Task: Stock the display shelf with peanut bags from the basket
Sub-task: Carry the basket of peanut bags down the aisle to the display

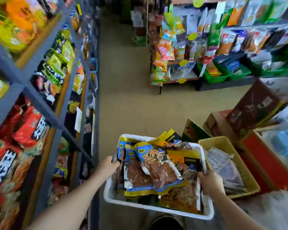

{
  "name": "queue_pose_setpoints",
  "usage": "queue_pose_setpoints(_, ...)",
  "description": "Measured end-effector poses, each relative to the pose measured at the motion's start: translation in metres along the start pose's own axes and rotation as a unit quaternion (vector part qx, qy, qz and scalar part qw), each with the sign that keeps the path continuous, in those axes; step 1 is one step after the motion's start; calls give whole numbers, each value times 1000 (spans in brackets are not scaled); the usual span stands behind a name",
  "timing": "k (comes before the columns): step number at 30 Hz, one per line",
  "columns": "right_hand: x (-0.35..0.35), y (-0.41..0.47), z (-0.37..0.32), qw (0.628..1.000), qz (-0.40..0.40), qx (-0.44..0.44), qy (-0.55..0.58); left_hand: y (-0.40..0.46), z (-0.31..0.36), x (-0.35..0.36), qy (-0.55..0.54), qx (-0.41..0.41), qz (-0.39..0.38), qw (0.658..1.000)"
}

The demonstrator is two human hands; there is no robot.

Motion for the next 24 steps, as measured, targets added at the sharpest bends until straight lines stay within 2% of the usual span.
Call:
queue_pose_setpoints(3,12,80,-32,999,12,33,22,86,58,-18,36,21,-3,999)
queue_pose_setpoints(8,3,214,-123,999,-15,44,-6,215,148,-49,8,19,-28,999)
queue_pose_setpoints(13,-29,335,-220,999,25,40,6,333,265,-103,-8,51,-13,999)
queue_pose_setpoints(17,-45,428,-270,996,68,45,19,440,358,-112,-16,81,-49,995)
queue_pose_setpoints(24,-82,552,-313,974,136,169,66,603,571,-133,83,187,-114,972)
Point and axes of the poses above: each hand's wrist, its own y-axis towards the middle knuckle, its own x-axis out of the palm, z = x × y, the point moved 10 cm from there along y, towards the middle knuckle, and after that the axes turned 14 degrees about y, right-handed, at the moved point
